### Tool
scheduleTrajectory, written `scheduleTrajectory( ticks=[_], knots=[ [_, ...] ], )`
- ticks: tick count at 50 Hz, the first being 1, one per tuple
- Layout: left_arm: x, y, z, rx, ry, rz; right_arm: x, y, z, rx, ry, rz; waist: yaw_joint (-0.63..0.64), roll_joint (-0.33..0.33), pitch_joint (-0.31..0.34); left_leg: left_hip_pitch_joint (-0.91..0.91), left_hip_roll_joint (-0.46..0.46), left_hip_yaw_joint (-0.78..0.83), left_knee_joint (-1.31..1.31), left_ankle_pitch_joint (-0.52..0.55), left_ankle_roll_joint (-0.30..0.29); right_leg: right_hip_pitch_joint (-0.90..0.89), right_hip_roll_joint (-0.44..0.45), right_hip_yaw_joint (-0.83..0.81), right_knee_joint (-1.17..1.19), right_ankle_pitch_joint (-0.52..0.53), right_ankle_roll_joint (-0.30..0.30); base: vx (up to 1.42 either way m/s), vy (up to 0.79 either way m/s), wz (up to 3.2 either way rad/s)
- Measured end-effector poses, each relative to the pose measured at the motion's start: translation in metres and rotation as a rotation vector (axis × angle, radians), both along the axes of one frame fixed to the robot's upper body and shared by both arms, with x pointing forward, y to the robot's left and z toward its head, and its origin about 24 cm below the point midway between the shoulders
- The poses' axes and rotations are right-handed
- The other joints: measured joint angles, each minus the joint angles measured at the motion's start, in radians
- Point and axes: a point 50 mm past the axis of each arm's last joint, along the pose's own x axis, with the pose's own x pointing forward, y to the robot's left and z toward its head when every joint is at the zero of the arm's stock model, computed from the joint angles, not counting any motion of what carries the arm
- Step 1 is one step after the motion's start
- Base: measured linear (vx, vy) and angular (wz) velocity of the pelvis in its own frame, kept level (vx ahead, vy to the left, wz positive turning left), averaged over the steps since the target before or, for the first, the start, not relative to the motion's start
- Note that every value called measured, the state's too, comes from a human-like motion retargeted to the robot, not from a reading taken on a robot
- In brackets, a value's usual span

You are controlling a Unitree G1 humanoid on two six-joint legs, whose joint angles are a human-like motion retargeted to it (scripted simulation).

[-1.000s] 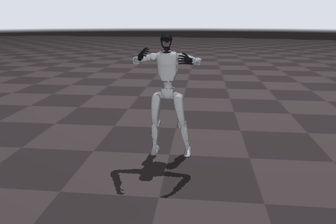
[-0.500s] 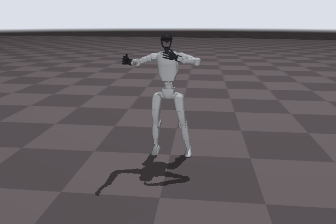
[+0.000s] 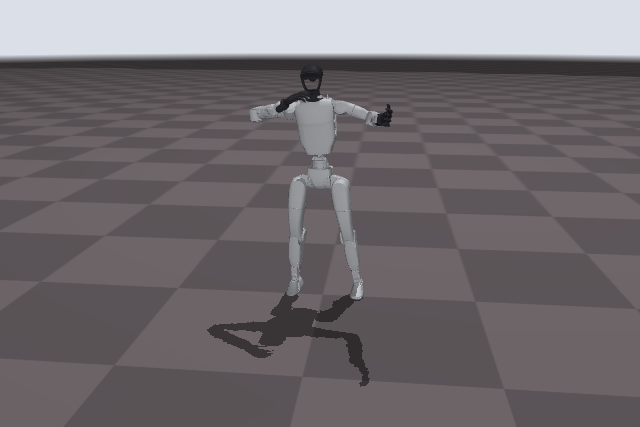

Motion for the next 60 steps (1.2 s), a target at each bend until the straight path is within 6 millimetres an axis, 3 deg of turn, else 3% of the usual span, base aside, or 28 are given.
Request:
scheduleTrajectory(
  ticks=[4, 6, 8, 10, 13, 15, 17, 20, 24, 27, 28, 30, 32, 33, 35, 39, 40, 42, 43, 45, 47, 48, 49, 50, 52, 56, 58, 60],
  knots=[
    [-0.002, -0.106, 0.022, 0.123, -0.119, -0.610, 0.062, -0.065, 0.007, 0.117, -0.035, -0.460, 0.016, -0.013, -0.010, 0.002, 0.013, -0.001, 0.001, -0.008, -0.011, -0.001, 0.014, -0.002, 0.007, -0.003, 0.000, 0.00, 0.00, 0.00],
    [-0.022, -0.170, 0.038, 0.235, -0.202, -0.967, 0.087, -0.109, 0.003, 0.199, 0.017, -0.670, 0.024, -0.029, -0.014, 0.003, 0.021, -0.001, 0.002, -0.013, -0.021, 0.000, 0.022, -0.003, 0.010, -0.004, 0.000, 0.00, 0.00, 0.00],
    [-0.056, -0.227, 0.054, 0.386, -0.315, -1.311, 0.107, -0.156, -0.007, 0.275, 0.097, -0.878, 0.031, -0.043, -0.016, 0.005, 0.028, -0.002, 0.003, -0.018, -0.032, 0.001, 0.030, -0.004, 0.012, -0.004, 0.000, 0.00, 0.00, 0.00],
    [-0.093, -0.268, 0.065, 0.533, -0.446, -1.602, 0.121, -0.204, -0.023, 0.337, 0.211, -1.090, 0.039, -0.053, -0.017, 0.008, 0.034, -0.001, 0.004, -0.021, -0.040, 0.003, 0.035, -0.005, 0.014, -0.004, 0.000, 0.00, 0.00, 0.00],
    [-0.118, -0.293, 0.074, 0.658, -0.552, -1.787, 0.126, -0.257, -0.047, 0.421, 0.383, -1.332, 0.061, -0.061, -0.018, 0.013, 0.039, 0.002, 0.003, -0.022, -0.047, 0.006, 0.040, -0.003, 0.013, -0.001, 0.000, 0.00, 0.00, 0.00],
    [-0.107, -0.292, 0.079, 0.708, -0.539, -1.720, 0.124, -0.268, -0.054, 0.484, 0.425, -1.364, 0.073, -0.066, -0.016, 0.015, 0.040, 0.004, 0.001, -0.021, -0.049, 0.007, 0.041, -0.002, 0.012, 0.001, 0.000, 0.00, 0.00, 0.00],
    [-0.077, -0.275, 0.081, 0.748, -0.459, -1.526, 0.125, -0.250, -0.053, 0.558, 0.457, -1.224, 0.076, -0.069, -0.014, 0.016, 0.038, 0.004, 0.000, -0.018, -0.048, 0.008, 0.040, -0.002, 0.010, 0.002, 0.000, 0.00, 0.00, 0.00],
    [-0.025, -0.223, 0.078, 0.753, -0.290, -1.167, 0.119, -0.194, -0.048, 0.636, 0.583, -0.816, 0.071, -0.071, -0.016, 0.011, 0.034, 0.002, 0.001, -0.016, -0.044, 0.006, 0.036, -0.003, 0.009, 0.002, 0.000, 0.00, 0.00, 0.00],
    [0.022, -0.124, 0.061, 0.545, -0.112, -0.633, 0.085, -0.096, -0.031, 0.501, 0.665, -0.256, 0.059, -0.059, -0.025, 0.002, 0.024, 0.003, 0.007, -0.015, -0.030, 0.001, 0.025, 0.000, 0.005, 0.001, 0.000, 0.00, 0.00, 0.00],
    [0.030, -0.054, 0.032, 0.247, -0.015, -0.254, 0.037, -0.030, -0.019, 0.339, 0.602, 0.076, 0.044, -0.047, -0.026, -0.001, 0.010, 0.003, 0.005, -0.009, -0.012, -0.002, 0.010, 0.002, 0.003, 0.000, 0.000, 0.00, 0.00, 0.00],
    [0.028, -0.036, 0.022, 0.244, 0.051, -0.155, 0.019, -0.013, -0.019, 0.276, 0.604, 0.193, 0.036, -0.042, -0.027, -0.003, 0.007, 0.002, 0.006, -0.008, -0.007, -0.003, 0.007, 0.002, 0.002, 0.000, 0.000, 0.00, 0.00, 0.00],
    [0.024, -0.015, 0.003, -0.014, 0.040, 0.066, -0.008, 0.008, -0.021, 0.260, 0.679, 0.392, 0.027, -0.036, -0.022, -0.004, -0.001, 0.001, 0.000, 0.000, 0.006, -0.005, -0.001, 0.002, 0.001, 0.001, 0.000, 0.00, 0.00, 0.00],
    [0.019, -0.015, -0.005, 0.122, 0.118, 0.051, -0.017, 0.013, -0.024, 0.219, 0.757, 0.490, 0.016, -0.025, -0.021, -0.006, 0.001, -0.001, 0.002, -0.001, 0.003, -0.005, 0.002, 0.001, 0.001, 0.002, 0.000, 0.00, 0.00, 0.00],
    [0.018, -0.025, -0.007, 0.027, 0.071, 0.023, -0.012, 0.010, -0.025, 0.271, 0.788, 0.472, 0.014, -0.022, -0.018, -0.005, 0.001, -0.002, 0.000, 0.000, 0.004, -0.006, 0.003, 0.000, 0.001, 0.002, 0.000, 0.00, 0.00, 0.00],
    [0.016, -0.055, -0.005, 0.055, 0.040, -0.187, 0.009, -0.004, -0.026, 0.358, 0.791, 0.347, 0.012, -0.015, -0.017, -0.004, 0.006, -0.002, 0.000, -0.002, -0.004, -0.005, 0.007, -0.001, 0.002, 0.001, 0.000, 0.00, 0.00, 0.00],
    [-0.001, -0.154, 0.015, 0.049, -0.098, -0.819, 0.075, -0.071, -0.033, 0.543, 0.676, -0.167, 0.017, -0.020, -0.019, 0.001, 0.018, 0.000, -0.002, -0.011, -0.023, -0.003, 0.019, -0.001, 0.006, 0.000, 0.000, 0.00, 0.00, 0.00],
    [-0.012, -0.180, 0.022, 0.065, -0.135, -1.009, 0.089, -0.093, -0.036, 0.560, 0.631, -0.325, 0.020, -0.023, -0.021, 0.002, 0.021, 0.002, -0.001, -0.013, -0.029, -0.003, 0.023, -0.001, 0.007, 0.000, 0.000, 0.00, 0.00, 0.00],
    [-0.041, -0.229, 0.035, 0.178, -0.220, -1.384, 0.115, -0.139, -0.042, 0.416, 0.524, -0.656, 0.028, -0.028, -0.025, 0.004, 0.026, 0.004, -0.001, -0.018, -0.037, -0.004, 0.028, 0.001, 0.010, -0.001, 0.000, 0.00, 0.00, 0.00],
    [-0.056, -0.248, 0.041, 0.194, -0.261, -1.517, 0.123, -0.161, -0.047, 0.511, 0.510, -0.802, 0.030, -0.031, -0.025, 0.006, 0.027, 0.005, -0.002, -0.019, -0.041, -0.004, 0.029, 0.001, 0.010, -0.001, 0.000, 0.00, 0.00, 0.00],
    [-0.085, -0.274, 0.049, 0.271, -0.336, -1.733, 0.131, -0.194, -0.060, 0.584, 0.540, -0.981, 0.033, -0.033, -0.029, 0.007, 0.031, 0.008, -0.002, -0.022, -0.047, -0.002, 0.032, 0.003, 0.008, 0.001, 0.000, 0.00, 0.00, 0.00],
    [-0.099, -0.282, 0.055, 0.428, -0.386, -1.828, 0.132, -0.210, -0.068, 0.444, 0.625, -1.028, 0.039, -0.038, -0.028, 0.006, 0.029, 0.008, 0.000, -0.023, -0.046, -0.003, 0.030, 0.003, 0.009, 0.001, 0.000, 0.00, 0.00, 0.00],
    [-0.099, -0.280, 0.056, 0.483, -0.399, -1.816, 0.131, -0.209, -0.070, 0.381, 0.692, -0.962, 0.040, -0.041, -0.026, 0.006, 0.027, 0.006, 0.000, -0.022, -0.043, -0.004, 0.028, 0.002, 0.011, 0.000, 0.000, 0.00, 0.00, 0.00],
    [-0.093, -0.274, 0.059, 0.496, -0.398, -1.744, 0.127, -0.195, -0.068, 0.529, 0.734, -0.811, 0.040, -0.042, -0.023, 0.006, 0.028, 0.005, 0.000, -0.022, -0.047, -0.003, 0.030, 0.001, 0.011, -0.001, 0.000, 0.00, 0.00, 0.00],
    [-0.084, -0.266, 0.062, 0.490, -0.391, -1.641, 0.122, -0.181, -0.064, 0.792, 0.780, -0.633, 0.038, -0.042, -0.020, 0.006, 0.031, 0.003, 0.001, -0.022, -0.054, -0.001, 0.033, -0.001, 0.011, -0.001, 0.000, 0.00, 0.00, 0.00],
    [-0.056, -0.237, 0.064, 0.550, -0.339, -1.390, 0.106, -0.151, -0.054, 0.718, 0.718, -0.531, 0.044, -0.042, -0.020, 0.005, 0.031, 0.003, 0.004, -0.023, -0.054, -0.001, 0.033, -0.001, 0.010, -0.002, 0.000, 0.00, 0.00, 0.00],
    [-0.002, -0.142, 0.064, 0.591, -0.183, -0.790, 0.053, -0.063, -0.035, 0.395, 0.702, -0.073, 0.046, -0.032, -0.022, -0.001, 0.026, 0.001, 0.012, -0.023, -0.043, 0.000, 0.026, -0.002, 0.008, -0.004, 0.000, 0.00, 0.00, 0.00],
    [0.013, -0.084, 0.055, 0.506, -0.089, -0.481, 0.018, -0.025, -0.030, 0.257, 0.707, 0.172, 0.042, -0.026, -0.022, -0.002, 0.018, 0.001, 0.013, -0.021, -0.032, 0.000, 0.018, -0.001, 0.006, -0.005, 0.000, 0.00, 0.00, 0.00],
    [0.016, -0.030, 0.039, 0.332, -0.017, -0.196, -0.014, 0.000, -0.025, 0.138, 0.666, 0.363, 0.033, -0.021, -0.020, -0.003, 0.009, 0.001, 0.012, -0.016, -0.020, 0.000, 0.008, 0.000, 0.005, -0.005, 0.000, 0.00, 0.00, 0.00]
  ],
)
